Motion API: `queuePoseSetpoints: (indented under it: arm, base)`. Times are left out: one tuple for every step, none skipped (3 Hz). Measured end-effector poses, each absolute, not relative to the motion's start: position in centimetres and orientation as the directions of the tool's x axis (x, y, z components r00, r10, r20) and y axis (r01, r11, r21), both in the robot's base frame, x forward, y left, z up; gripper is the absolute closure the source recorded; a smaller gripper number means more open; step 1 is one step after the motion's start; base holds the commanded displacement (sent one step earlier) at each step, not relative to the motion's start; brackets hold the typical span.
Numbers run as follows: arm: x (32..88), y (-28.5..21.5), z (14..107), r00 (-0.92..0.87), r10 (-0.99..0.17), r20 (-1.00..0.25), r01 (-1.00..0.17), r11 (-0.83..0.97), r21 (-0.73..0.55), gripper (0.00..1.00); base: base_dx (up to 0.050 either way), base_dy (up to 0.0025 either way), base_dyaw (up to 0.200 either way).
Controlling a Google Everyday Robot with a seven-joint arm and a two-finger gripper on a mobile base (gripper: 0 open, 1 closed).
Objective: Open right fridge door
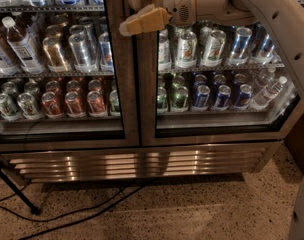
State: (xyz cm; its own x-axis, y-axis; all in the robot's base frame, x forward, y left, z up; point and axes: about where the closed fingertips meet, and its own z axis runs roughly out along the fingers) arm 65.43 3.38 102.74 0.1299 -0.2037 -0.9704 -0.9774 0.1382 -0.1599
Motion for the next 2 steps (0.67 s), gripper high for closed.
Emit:
queuePoseSetpoints:
  arm:
    - [65.73,3.21,102.96,0.130,-0.204,-0.970,-0.977,0.138,-0.160,0.42]
    - [66.34,3.01,103.01,0.130,-0.204,-0.970,-0.977,0.138,-0.160,0.66]
  base:
    - [0.000,0.00000,0.000]
    - [0.000,0.00000,0.000]
